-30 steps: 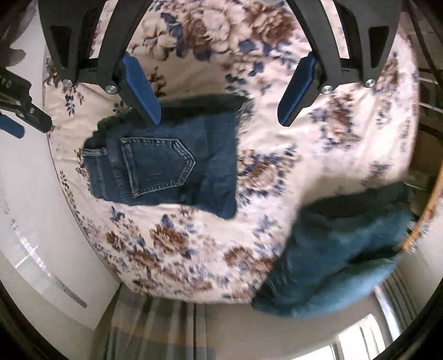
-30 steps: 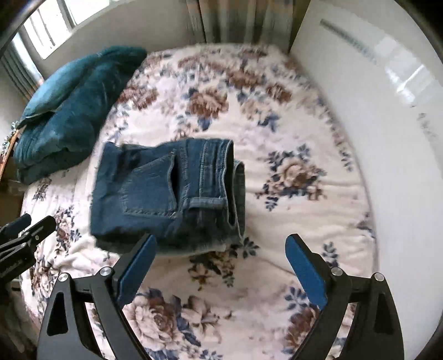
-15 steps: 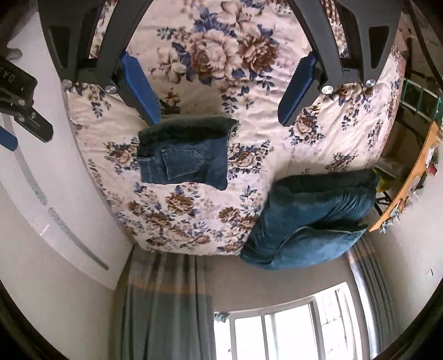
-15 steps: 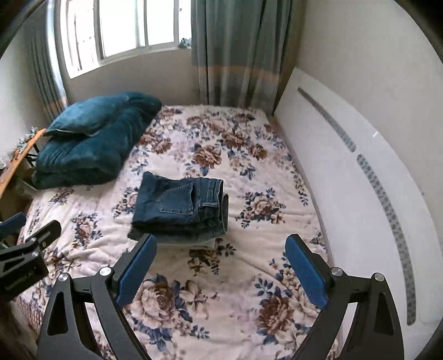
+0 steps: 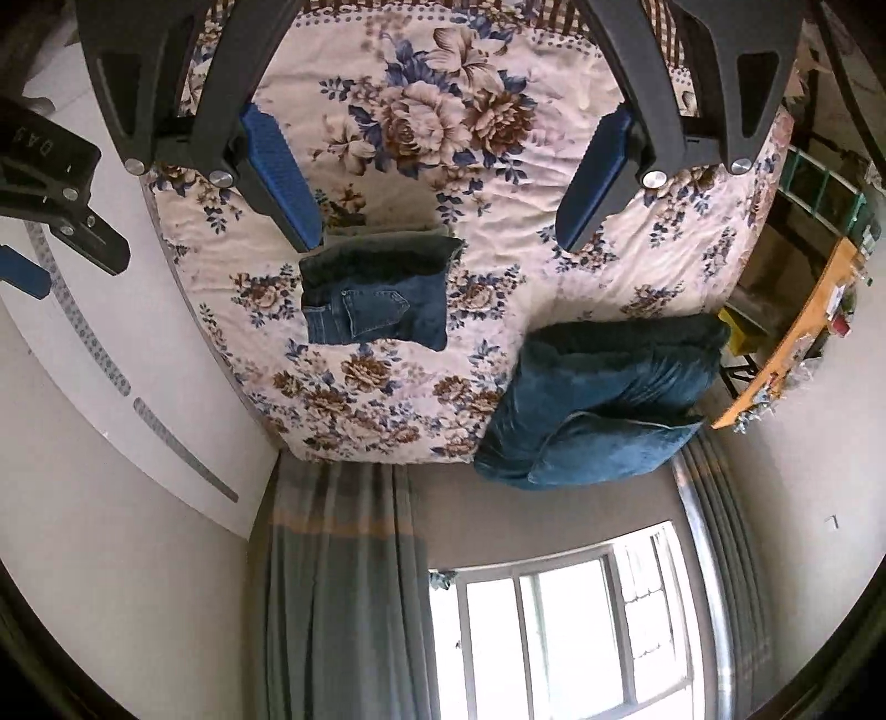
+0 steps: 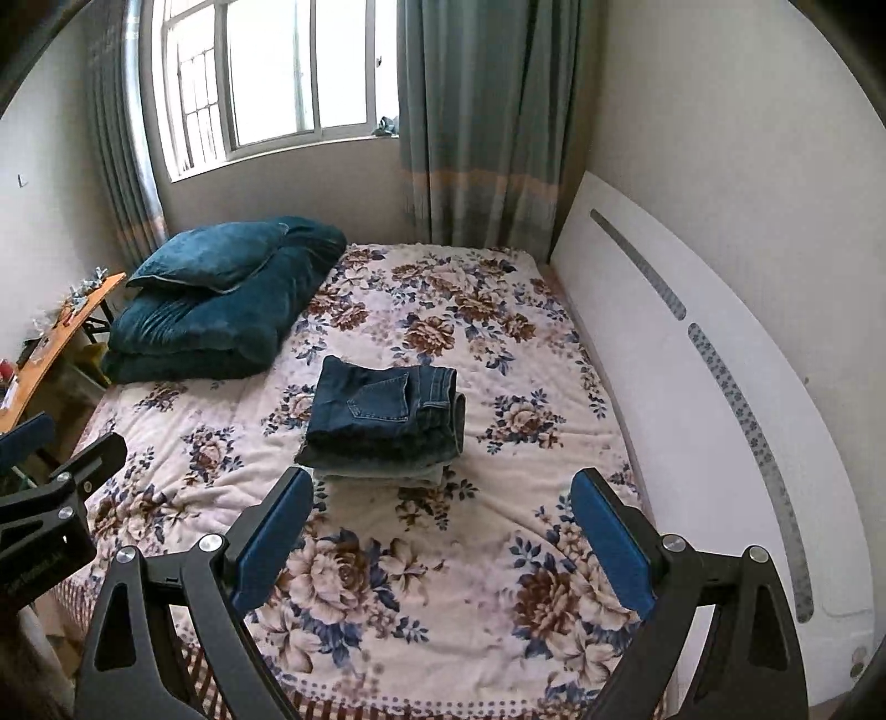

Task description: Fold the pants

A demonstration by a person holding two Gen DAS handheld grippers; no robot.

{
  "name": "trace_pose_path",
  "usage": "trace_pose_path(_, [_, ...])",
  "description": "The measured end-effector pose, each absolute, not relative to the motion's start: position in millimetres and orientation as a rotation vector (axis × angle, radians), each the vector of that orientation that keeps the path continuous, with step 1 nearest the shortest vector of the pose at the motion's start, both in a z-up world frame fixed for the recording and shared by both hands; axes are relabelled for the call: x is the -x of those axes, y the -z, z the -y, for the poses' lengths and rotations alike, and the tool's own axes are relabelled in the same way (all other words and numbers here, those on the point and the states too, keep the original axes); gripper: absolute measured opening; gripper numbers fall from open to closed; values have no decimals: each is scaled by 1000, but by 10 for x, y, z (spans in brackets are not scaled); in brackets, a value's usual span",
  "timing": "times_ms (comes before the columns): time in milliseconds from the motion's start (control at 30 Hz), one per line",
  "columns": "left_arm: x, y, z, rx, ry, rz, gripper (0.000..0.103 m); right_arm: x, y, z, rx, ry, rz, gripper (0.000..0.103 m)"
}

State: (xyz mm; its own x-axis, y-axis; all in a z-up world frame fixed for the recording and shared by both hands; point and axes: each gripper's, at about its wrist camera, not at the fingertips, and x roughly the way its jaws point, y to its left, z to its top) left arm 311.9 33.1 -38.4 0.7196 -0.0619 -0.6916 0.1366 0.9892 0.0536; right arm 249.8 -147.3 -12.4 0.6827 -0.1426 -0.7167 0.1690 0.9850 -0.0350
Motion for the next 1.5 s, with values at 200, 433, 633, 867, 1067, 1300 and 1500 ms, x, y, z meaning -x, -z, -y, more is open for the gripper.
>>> trace_pose_path(200, [-2920, 298, -340, -77, 111, -751, 87, -2173, -107, 1427, -34, 159, -771, 97])
trace_pose_path(433, [-2754, 173, -349, -54, 113, -736, 87, -1913, -239, 1445, -48, 144, -771, 97])
trace_pose_path(633, [-2816, 187, -335, -45, 88, -727, 98, -1868, -217, 1466, -67, 143, -763, 98])
trace_pose_path(867, [-3141, 430, -312, -75, 39, -743, 98, -2265, -54, 1586, -68, 164, -775, 100])
trace_pose_path(1067, [-3442, 710, -253, -134, -5, -772, 101, -2708, 210, 1657, -62, 198, -801, 101])
trace_pose_path(1300, [-3710, 990, -171, -148, -15, -813, 101, -3145, 593, 1714, -72, 209, -871, 101])
trace_pose_path(1500, [-3905, 1132, -136, -139, -14, -858, 101, -3351, 849, 1713, -54, 226, -901, 101])
